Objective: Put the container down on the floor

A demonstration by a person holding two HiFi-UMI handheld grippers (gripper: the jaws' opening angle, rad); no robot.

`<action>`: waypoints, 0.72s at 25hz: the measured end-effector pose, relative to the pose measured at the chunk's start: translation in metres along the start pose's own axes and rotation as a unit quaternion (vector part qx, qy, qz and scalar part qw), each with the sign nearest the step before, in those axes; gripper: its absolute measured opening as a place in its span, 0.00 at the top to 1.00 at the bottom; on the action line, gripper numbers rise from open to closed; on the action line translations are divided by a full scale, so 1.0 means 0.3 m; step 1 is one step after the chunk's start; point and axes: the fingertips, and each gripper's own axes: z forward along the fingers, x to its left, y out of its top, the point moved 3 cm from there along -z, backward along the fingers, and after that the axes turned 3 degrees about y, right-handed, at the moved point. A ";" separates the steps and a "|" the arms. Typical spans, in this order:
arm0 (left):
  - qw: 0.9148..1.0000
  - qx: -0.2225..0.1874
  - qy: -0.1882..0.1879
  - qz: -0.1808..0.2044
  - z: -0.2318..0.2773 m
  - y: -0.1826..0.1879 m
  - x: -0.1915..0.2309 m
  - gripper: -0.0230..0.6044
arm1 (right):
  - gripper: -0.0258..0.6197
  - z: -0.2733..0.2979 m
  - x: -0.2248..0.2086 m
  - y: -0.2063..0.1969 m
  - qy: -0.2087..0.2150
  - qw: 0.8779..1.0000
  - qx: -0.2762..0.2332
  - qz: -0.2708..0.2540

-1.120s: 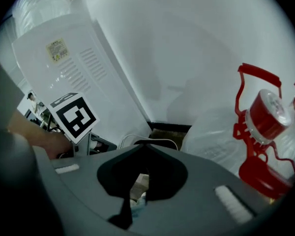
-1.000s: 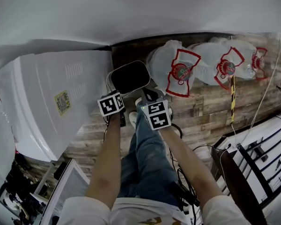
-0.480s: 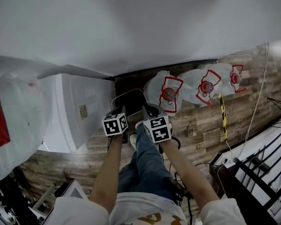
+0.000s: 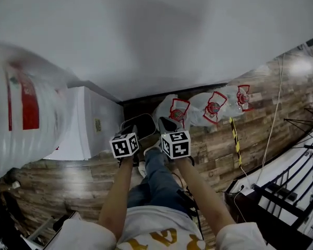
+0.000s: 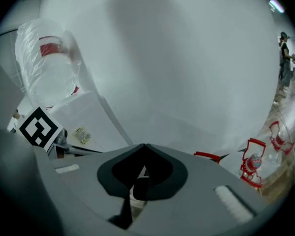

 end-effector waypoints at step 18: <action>0.983 -0.160 -0.065 0.062 -0.574 0.202 -0.180 0.96 | 0.92 -0.469 0.259 0.249 -0.005 0.990 -0.127 -0.067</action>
